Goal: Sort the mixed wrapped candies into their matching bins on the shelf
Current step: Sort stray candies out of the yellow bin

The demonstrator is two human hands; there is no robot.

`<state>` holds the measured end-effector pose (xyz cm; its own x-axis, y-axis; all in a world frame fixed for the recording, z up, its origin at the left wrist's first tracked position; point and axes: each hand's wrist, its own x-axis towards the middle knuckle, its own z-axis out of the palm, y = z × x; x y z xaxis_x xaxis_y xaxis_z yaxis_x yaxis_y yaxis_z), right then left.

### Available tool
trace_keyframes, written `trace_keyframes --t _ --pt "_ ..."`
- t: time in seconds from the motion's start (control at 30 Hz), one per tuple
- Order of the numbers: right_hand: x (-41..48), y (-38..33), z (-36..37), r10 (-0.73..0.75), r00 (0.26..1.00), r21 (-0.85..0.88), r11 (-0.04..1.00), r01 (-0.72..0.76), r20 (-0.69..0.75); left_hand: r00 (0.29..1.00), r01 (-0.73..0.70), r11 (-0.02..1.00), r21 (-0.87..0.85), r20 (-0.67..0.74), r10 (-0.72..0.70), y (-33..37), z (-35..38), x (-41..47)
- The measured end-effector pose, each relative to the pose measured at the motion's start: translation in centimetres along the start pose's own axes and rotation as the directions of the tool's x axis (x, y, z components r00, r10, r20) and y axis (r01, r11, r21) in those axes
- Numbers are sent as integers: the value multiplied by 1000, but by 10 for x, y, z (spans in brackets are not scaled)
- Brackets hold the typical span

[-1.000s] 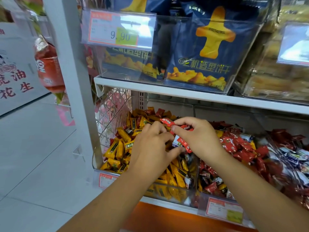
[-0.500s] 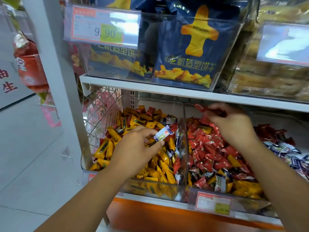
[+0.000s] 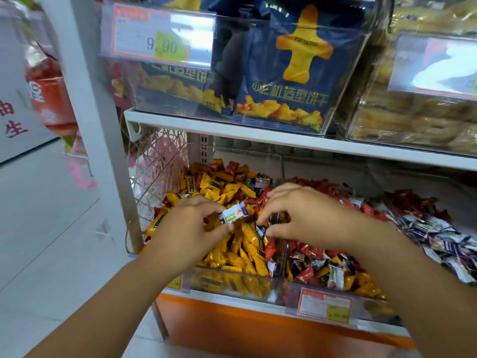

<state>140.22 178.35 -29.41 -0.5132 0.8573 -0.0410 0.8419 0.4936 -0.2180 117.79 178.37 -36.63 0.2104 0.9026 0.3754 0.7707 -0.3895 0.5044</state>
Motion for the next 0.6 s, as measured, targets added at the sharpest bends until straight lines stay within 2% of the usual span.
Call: trace_keyframes --t 0.07,0.1,0.3,0.4,0.43,0.5,0.57,0.6 --pt "14 -7 15 25 984 -189 982 9 175 1000 -2 1000 9 11 2 -4 -3 -4" --pt "19 -8 20 56 975 -225 974 -6 214 1000 -8 1000 10 12 8 -6 -4 -6" --pt "29 -6 26 127 958 -240 969 -64 258 999 -16 1000 24 48 15 -17 -9 -14" --pt "27 -6 28 108 966 -237 970 -50 236 999 -11 999 38 51 9 -18 -10 -15" --pt "26 -6 28 90 972 -194 980 -48 219 999 -9 999 39 46 7 -19 -10 -15" --pt "20 -2 28 43 991 -1 999 -43 127 999 -22 999 37 29 21 -17 -10 -15" --pt "10 6 22 37 994 164 986 -19 -103 999 -44 998 38 15 44 -13 -9 -14" --pt "4 12 16 70 966 215 976 -15 -251 999 -49 998 38 15 48 -11 -9 -13"
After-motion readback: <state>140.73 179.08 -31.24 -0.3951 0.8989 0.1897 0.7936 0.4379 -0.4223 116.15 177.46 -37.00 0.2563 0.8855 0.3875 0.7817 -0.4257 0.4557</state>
